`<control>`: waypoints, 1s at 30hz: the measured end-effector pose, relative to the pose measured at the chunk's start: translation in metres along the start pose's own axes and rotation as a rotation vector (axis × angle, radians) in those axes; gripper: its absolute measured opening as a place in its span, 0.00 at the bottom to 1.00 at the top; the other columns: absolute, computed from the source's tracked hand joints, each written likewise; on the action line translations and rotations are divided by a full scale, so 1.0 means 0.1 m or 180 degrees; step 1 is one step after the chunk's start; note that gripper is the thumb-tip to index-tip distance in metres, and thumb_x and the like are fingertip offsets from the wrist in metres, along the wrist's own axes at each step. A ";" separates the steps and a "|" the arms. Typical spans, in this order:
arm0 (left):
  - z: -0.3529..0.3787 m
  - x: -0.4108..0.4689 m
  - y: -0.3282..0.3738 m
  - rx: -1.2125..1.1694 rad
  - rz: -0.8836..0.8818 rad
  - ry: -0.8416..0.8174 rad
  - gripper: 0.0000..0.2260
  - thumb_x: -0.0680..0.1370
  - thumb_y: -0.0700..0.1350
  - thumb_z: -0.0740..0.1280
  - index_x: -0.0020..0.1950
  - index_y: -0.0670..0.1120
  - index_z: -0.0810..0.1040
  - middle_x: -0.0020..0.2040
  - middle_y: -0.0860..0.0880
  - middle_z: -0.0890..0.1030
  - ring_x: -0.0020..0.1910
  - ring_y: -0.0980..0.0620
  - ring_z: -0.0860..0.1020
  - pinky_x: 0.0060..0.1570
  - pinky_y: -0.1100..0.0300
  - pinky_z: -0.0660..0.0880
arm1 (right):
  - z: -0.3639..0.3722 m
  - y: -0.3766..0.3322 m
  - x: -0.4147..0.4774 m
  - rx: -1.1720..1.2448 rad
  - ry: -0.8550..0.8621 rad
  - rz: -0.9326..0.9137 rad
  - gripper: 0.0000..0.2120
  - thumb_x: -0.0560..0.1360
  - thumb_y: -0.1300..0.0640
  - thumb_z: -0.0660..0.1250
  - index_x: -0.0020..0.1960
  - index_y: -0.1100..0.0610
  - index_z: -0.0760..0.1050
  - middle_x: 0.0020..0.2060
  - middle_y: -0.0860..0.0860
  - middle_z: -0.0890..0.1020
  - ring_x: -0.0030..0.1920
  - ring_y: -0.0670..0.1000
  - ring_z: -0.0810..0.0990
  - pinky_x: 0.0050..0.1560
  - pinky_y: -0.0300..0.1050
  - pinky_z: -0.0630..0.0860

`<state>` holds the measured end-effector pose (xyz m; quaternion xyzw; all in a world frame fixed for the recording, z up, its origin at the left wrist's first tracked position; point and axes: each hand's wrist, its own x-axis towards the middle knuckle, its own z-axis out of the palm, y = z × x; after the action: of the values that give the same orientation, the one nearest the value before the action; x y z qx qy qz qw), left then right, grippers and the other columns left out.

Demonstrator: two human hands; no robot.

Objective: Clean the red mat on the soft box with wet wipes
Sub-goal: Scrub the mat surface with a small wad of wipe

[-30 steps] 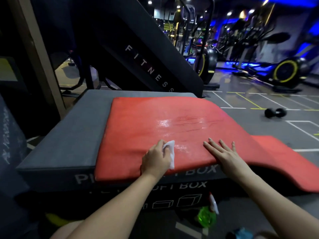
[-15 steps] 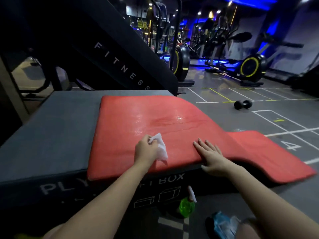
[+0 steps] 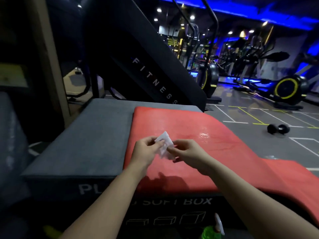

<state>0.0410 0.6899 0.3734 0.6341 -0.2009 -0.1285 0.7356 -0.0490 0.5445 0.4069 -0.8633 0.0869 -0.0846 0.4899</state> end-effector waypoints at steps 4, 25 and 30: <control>-0.50 0.13 -0.07 0.0214 -0.0064 0.0139 0.05 0.78 0.37 0.72 0.54 0.41 0.80 0.43 0.45 0.85 0.32 0.63 0.80 0.30 0.72 0.71 | 0.30 -0.15 0.26 0.0362 -0.0278 -0.0107 0.11 0.75 0.51 0.73 0.56 0.53 0.82 0.44 0.53 0.86 0.43 0.47 0.82 0.50 0.53 0.81; -1.05 1.02 -0.99 0.3726 -0.0250 -0.0065 0.40 0.78 0.74 0.48 0.82 0.50 0.60 0.82 0.53 0.59 0.81 0.56 0.54 0.79 0.57 0.48 | 0.45 0.94 1.08 -0.1693 0.0796 -0.0427 0.02 0.78 0.56 0.59 0.48 0.52 0.65 0.40 0.46 0.74 0.39 0.54 0.71 0.37 0.51 0.68; -1.11 0.98 -0.88 0.3654 -0.0658 -0.0322 0.64 0.56 0.89 0.40 0.83 0.51 0.56 0.83 0.54 0.54 0.82 0.58 0.49 0.81 0.54 0.43 | 0.42 0.89 0.97 -0.1508 0.0686 -0.0265 0.03 0.79 0.57 0.57 0.49 0.49 0.64 0.42 0.42 0.71 0.40 0.50 0.69 0.36 0.49 0.64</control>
<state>0.1847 0.7296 0.2869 0.9404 -0.2103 -0.1003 0.2476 0.0489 0.5117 0.3146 -0.9428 0.1204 -0.1734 0.2581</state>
